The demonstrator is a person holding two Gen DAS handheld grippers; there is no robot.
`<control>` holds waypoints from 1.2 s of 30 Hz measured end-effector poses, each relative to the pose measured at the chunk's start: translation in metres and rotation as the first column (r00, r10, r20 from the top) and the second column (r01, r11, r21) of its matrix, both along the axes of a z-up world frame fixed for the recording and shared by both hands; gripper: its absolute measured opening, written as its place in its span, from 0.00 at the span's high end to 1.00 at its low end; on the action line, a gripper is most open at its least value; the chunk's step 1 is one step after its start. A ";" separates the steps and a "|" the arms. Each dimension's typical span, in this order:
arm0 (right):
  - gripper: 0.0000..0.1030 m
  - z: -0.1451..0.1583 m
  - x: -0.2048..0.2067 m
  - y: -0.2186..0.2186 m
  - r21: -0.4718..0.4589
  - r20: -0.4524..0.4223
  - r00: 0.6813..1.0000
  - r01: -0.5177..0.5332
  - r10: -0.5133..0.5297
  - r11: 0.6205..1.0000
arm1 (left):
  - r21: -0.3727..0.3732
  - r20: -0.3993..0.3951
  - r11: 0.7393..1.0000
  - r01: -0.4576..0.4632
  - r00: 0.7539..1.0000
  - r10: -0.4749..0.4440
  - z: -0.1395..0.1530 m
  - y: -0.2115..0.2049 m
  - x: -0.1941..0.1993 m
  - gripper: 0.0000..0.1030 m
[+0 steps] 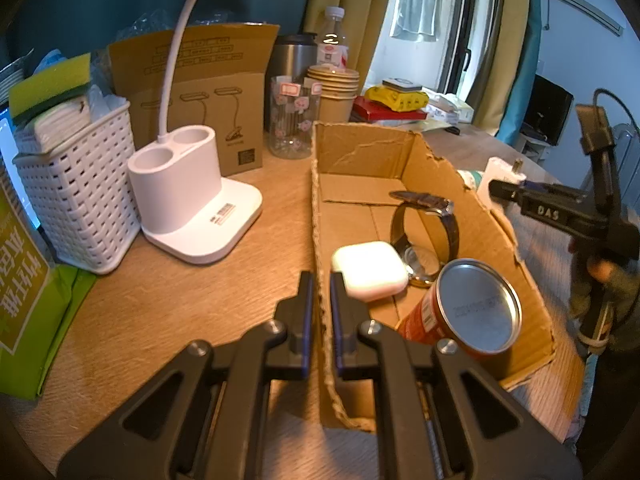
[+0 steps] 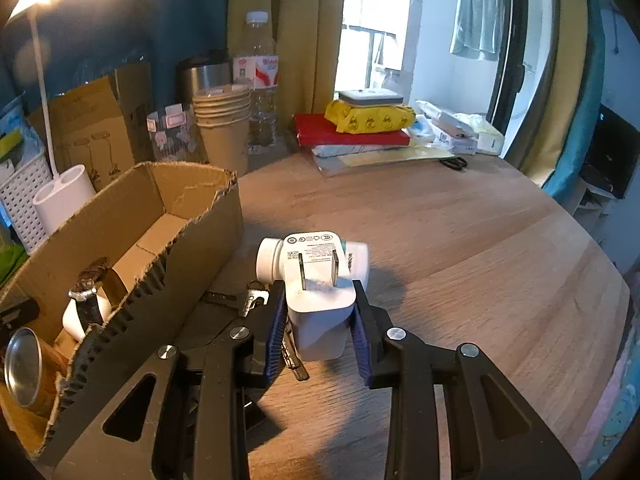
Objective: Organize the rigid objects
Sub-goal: 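Lift the charger with the right gripper and carry it over the box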
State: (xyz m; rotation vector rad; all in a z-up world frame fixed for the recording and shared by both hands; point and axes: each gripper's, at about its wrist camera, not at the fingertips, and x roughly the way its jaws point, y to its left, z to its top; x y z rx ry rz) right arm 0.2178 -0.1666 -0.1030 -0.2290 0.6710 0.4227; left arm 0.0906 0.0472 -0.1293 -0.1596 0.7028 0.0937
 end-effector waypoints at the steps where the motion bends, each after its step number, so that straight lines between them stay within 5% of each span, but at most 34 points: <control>1: 0.69 0.003 -0.001 -0.001 0.002 0.007 1.000 0.001 -0.001 1.000 | 0.000 0.000 1.000 0.000 1.000 0.000 0.000 0.000 0.000 0.91; 23: 0.72 0.065 -0.041 0.014 0.060 0.122 0.991 -0.070 0.063 0.996 | -0.002 0.003 1.000 -0.007 1.000 0.007 0.001 0.002 -0.003 0.91; 36: 0.72 0.076 -0.053 0.041 0.065 0.145 0.980 -0.146 0.135 0.987 | -0.002 0.004 1.000 -0.005 1.000 0.005 0.001 0.002 -0.003 0.91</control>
